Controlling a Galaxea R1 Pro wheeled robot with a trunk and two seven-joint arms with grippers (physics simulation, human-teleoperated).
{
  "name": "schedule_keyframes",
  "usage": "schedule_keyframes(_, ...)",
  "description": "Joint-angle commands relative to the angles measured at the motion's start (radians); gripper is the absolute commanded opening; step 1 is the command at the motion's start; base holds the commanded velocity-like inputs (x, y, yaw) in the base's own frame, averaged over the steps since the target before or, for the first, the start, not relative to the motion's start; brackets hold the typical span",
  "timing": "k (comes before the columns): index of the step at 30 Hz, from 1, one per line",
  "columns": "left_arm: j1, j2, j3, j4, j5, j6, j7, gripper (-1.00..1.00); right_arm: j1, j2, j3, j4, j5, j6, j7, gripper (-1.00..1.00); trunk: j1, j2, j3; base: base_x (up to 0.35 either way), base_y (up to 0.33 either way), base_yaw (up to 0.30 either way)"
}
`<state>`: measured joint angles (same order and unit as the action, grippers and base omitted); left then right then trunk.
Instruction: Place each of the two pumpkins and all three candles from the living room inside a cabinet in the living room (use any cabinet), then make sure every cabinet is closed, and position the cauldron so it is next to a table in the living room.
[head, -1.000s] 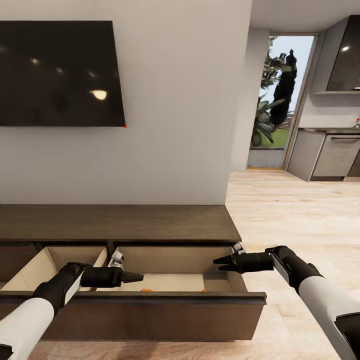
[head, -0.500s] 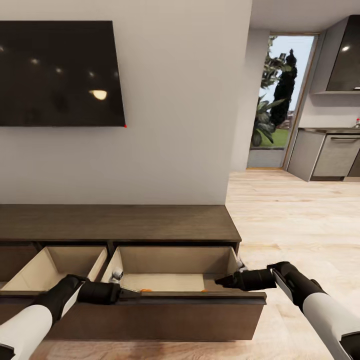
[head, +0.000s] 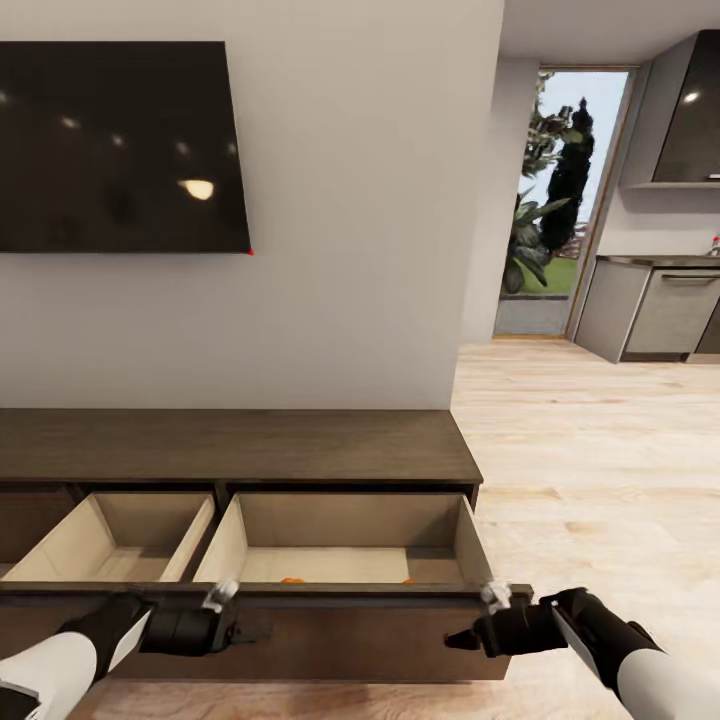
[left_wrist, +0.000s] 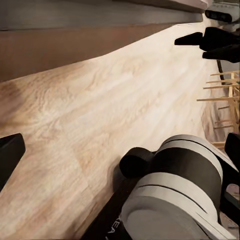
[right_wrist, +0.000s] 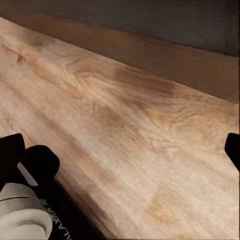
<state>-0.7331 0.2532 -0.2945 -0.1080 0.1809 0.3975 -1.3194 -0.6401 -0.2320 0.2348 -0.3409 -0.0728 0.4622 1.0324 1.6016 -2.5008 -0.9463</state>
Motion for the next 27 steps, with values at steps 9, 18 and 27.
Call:
schedule_keyframes(9,0.003,-0.021,0.006,0.132,0.014,-0.253,0.311,1.00,0.077,0.049,-0.001,0.023,0.000,-0.262,-0.330,1.00,0.000,0.000,0.000,0.000,0.000,0.000)
schedule_keyframes(18,0.033,-0.149,0.009,0.160,0.117,-0.515,0.750,1.00,0.095,0.154,-0.001,0.133,-0.004,-0.609,-0.682,1.00,0.000,0.000,0.000,0.000,0.000,0.000)
schedule_keyframes(27,0.040,-0.187,0.009,0.161,0.167,-0.534,0.787,1.00,0.096,0.200,-0.002,0.178,-0.008,-0.689,-0.721,1.00,0.000,0.000,0.000,0.000,0.000,0.000)
